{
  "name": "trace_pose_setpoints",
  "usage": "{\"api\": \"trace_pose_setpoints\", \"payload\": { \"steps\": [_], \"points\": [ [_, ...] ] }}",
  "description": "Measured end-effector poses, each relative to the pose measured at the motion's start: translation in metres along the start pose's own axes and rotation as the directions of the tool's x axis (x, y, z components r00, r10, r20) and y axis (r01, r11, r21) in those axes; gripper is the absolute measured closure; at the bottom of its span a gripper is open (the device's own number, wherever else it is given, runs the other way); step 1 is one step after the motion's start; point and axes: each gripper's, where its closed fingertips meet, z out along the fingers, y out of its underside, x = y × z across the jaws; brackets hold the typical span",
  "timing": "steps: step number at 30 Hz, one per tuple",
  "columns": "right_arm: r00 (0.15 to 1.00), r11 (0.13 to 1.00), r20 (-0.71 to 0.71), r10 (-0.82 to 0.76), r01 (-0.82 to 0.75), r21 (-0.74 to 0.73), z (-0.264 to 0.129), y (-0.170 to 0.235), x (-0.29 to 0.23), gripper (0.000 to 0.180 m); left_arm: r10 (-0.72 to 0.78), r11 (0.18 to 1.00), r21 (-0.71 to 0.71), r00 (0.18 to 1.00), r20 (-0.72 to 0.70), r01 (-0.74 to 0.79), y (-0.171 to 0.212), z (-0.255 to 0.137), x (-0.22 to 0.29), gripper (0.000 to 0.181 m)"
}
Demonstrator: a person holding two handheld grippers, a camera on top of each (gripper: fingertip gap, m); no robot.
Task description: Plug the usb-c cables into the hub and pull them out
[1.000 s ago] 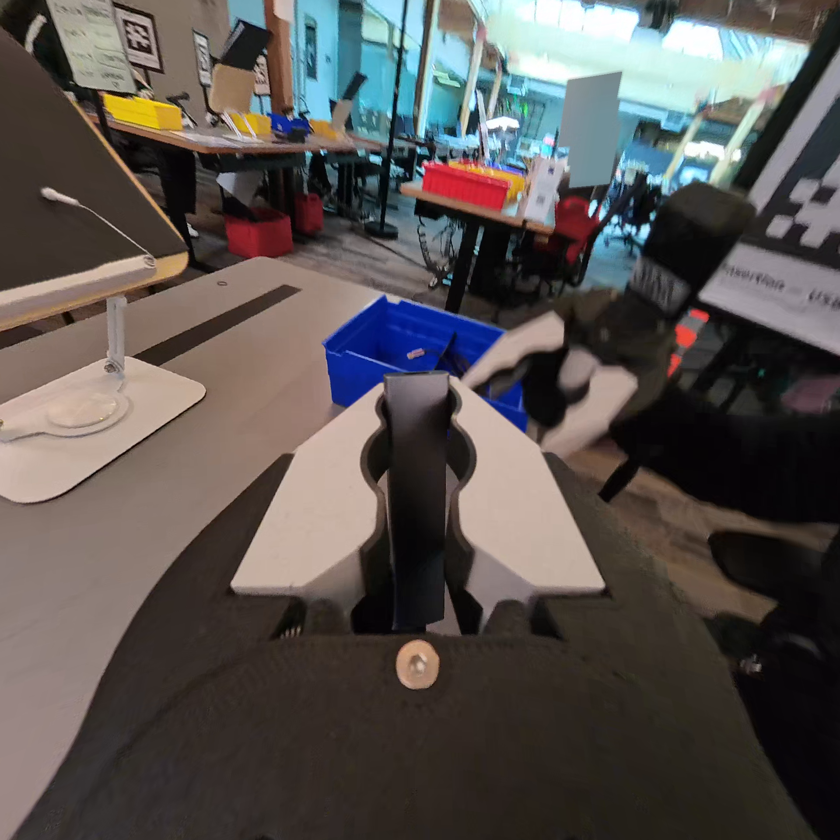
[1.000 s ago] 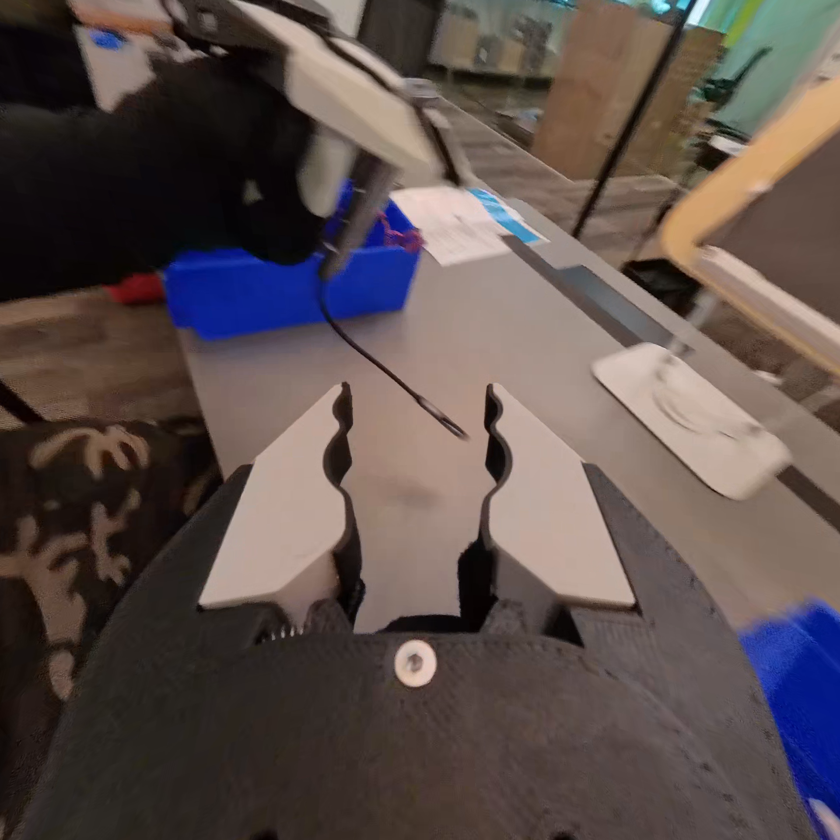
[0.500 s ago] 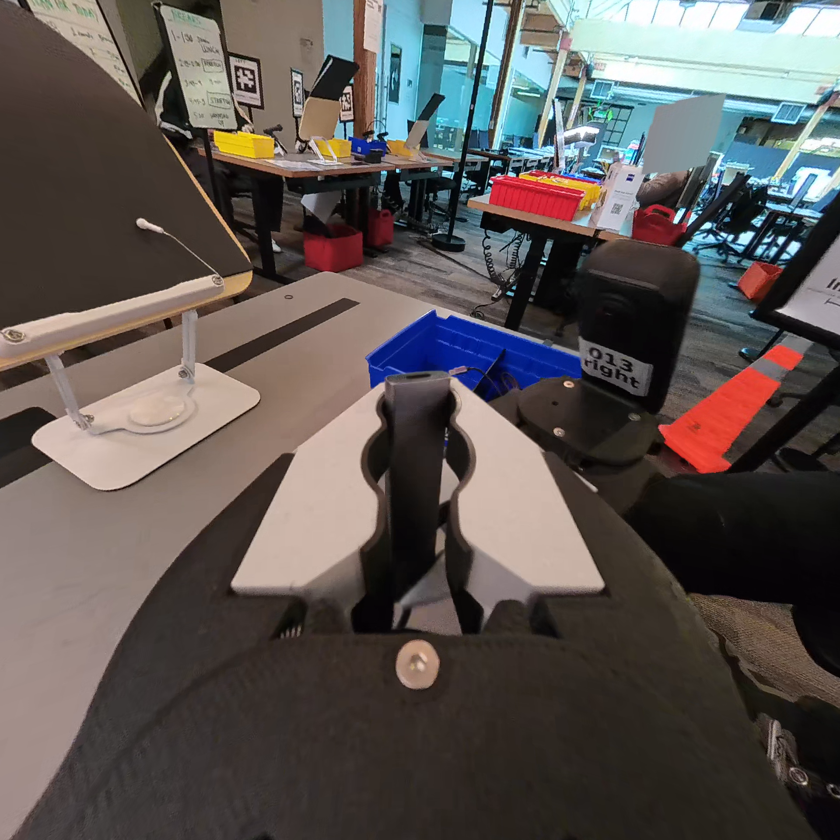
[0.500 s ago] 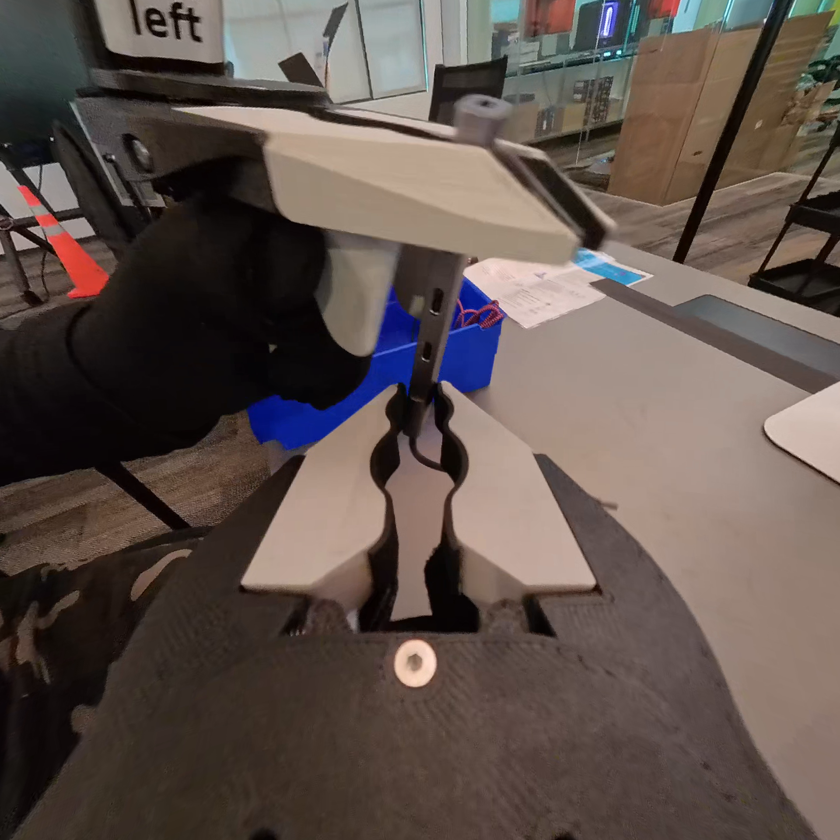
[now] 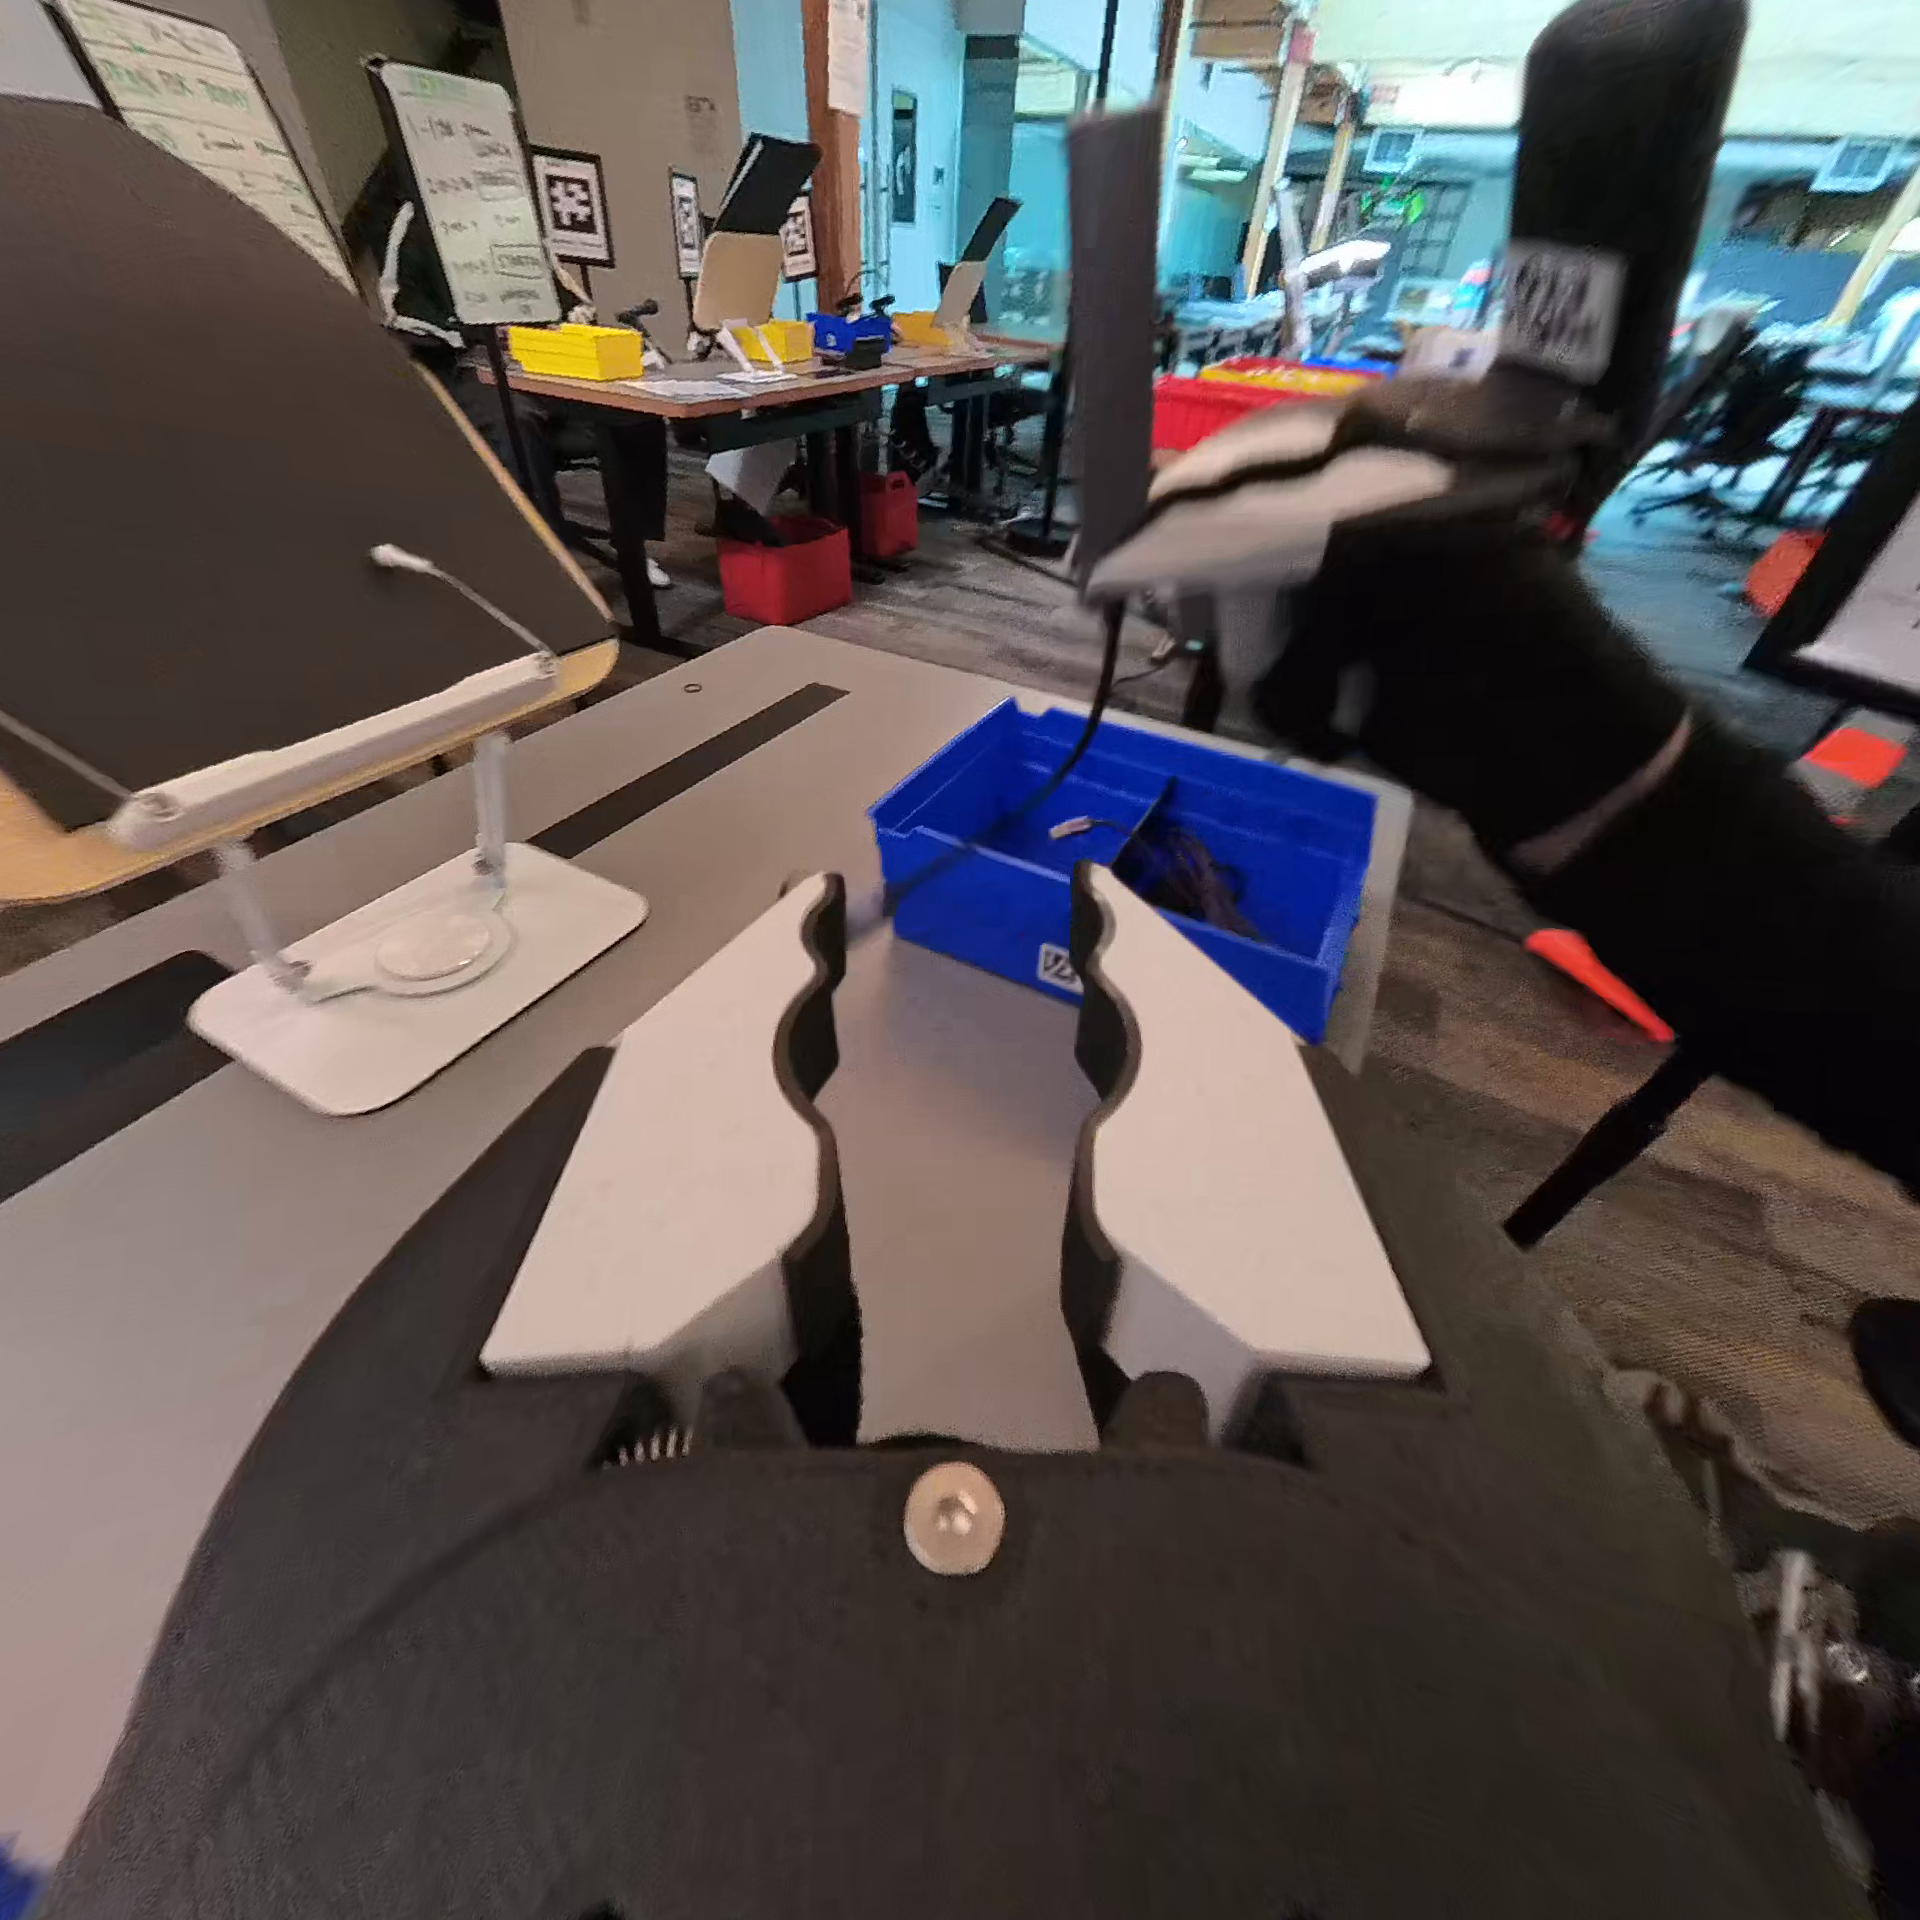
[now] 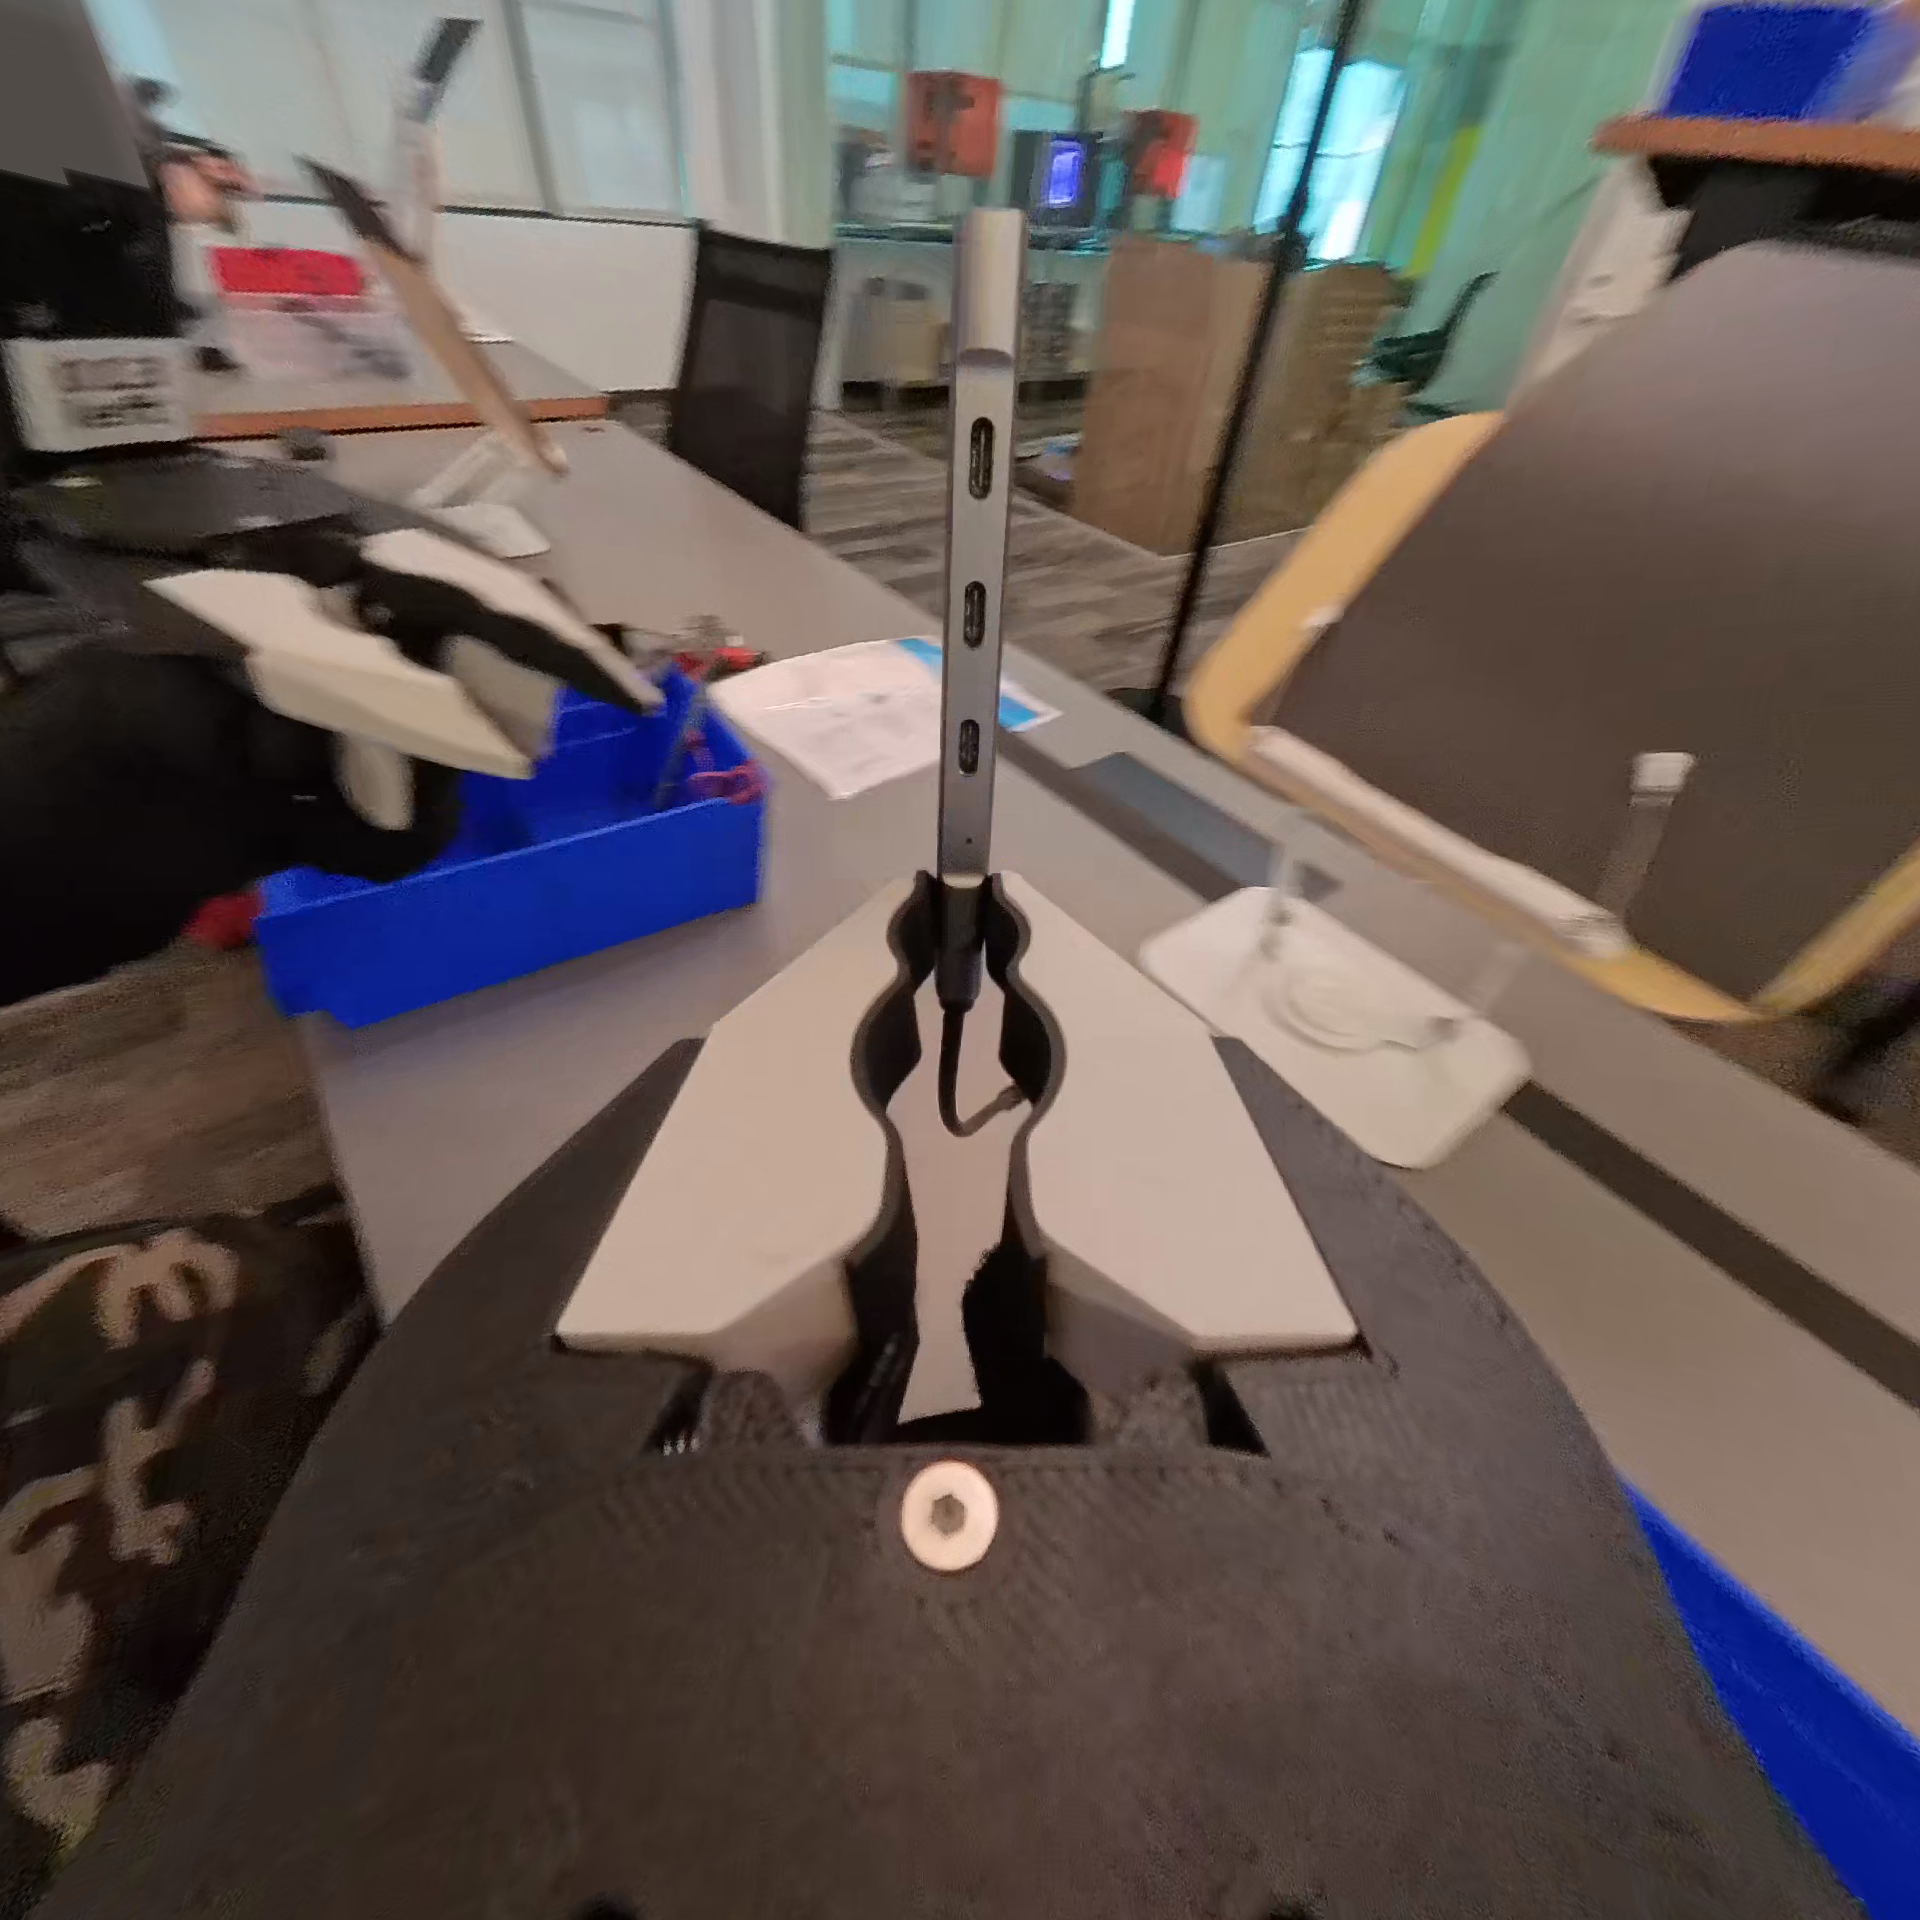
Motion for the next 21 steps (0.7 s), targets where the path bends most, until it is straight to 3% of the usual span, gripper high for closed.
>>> {"api": "trace_pose_setpoints", "payload": {
  "steps": [4,8,15,21],
  "points": [
    [0.991,0.997,-0.134,0.021,-0.030,-0.064,-0.051,-0.002,0.075,0.173,0.028,0.998,-0.050,0.998,0.063,-0.025,0.012,-0.027,-0.018,0.141],
    [0.961,0.968,-0.275,0.018,-0.086,-0.237,-0.080,0.046,0.138,0.173,0.026,0.993,-0.119,0.995,0.093,-0.015,0.036,-0.049,-0.033,0.146],
    [0.941,0.851,-0.307,0.142,-0.275,-0.448,-0.081,0.157,0.165,0.172,-0.001,0.982,-0.185,0.986,0.166,0.032,0.070,-0.078,-0.058,0.147],
    [0.934,0.722,-0.323,0.152,-0.328,-0.610,-0.064,0.226,0.174,0.172,-0.041,0.977,-0.198,0.980,0.197,0.081,0.086,-0.086,-0.075,0.148]
  ]
}}
